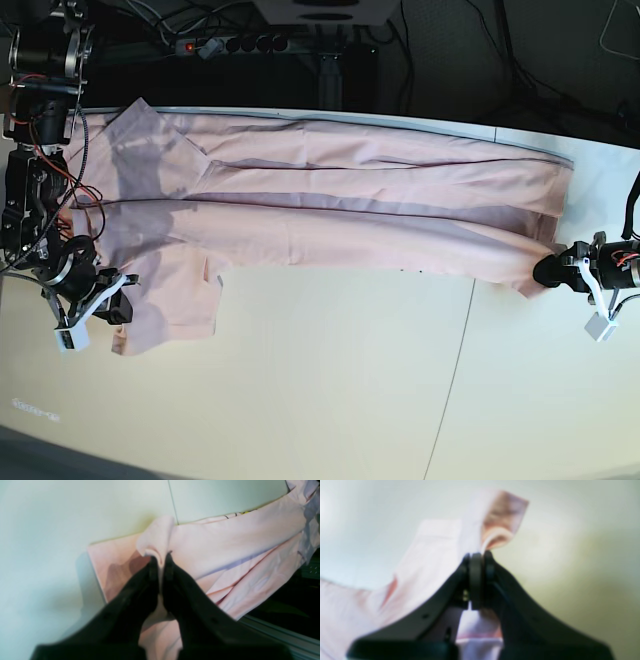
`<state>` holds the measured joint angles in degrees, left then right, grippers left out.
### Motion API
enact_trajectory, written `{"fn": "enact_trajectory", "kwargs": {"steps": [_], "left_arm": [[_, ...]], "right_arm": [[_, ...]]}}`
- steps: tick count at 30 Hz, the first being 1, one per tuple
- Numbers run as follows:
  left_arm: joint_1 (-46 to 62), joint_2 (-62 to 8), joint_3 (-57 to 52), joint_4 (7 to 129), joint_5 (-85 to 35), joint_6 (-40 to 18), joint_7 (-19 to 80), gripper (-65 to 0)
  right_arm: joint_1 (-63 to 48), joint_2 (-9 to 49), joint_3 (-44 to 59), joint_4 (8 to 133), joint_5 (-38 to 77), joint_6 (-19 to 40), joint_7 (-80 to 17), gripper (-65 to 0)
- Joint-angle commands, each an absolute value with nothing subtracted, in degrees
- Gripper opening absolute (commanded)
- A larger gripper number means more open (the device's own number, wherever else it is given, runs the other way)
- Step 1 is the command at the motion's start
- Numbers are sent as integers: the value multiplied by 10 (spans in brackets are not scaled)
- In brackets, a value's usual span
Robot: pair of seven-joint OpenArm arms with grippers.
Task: Fold the T-shirt properly
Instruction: 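Hold the fold with the left gripper and reposition the right gripper on the sleeve, then fold the sleeve with the right gripper over the shirt body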
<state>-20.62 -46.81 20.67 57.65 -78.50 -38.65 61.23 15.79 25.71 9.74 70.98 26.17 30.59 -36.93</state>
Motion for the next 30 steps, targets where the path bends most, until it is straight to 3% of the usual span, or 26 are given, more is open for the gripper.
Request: {"fn": "enact_trajectory", "kwargs": {"steps": [1, 19, 30], "left_arm": [[-220, -483, 200, 582, -795, -400, 605, -650], [-218, -483, 200, 582, -795, -400, 622, -650], [-218, -483, 200, 582, -799, -400, 621, -650]], "right_arm": [[160, 272, 100, 733, 273, 335, -358, -650], [-50, 323, 101, 999, 293, 335, -359, -650], [-160, 329, 105, 1117, 235, 335, -359, -650]]}}
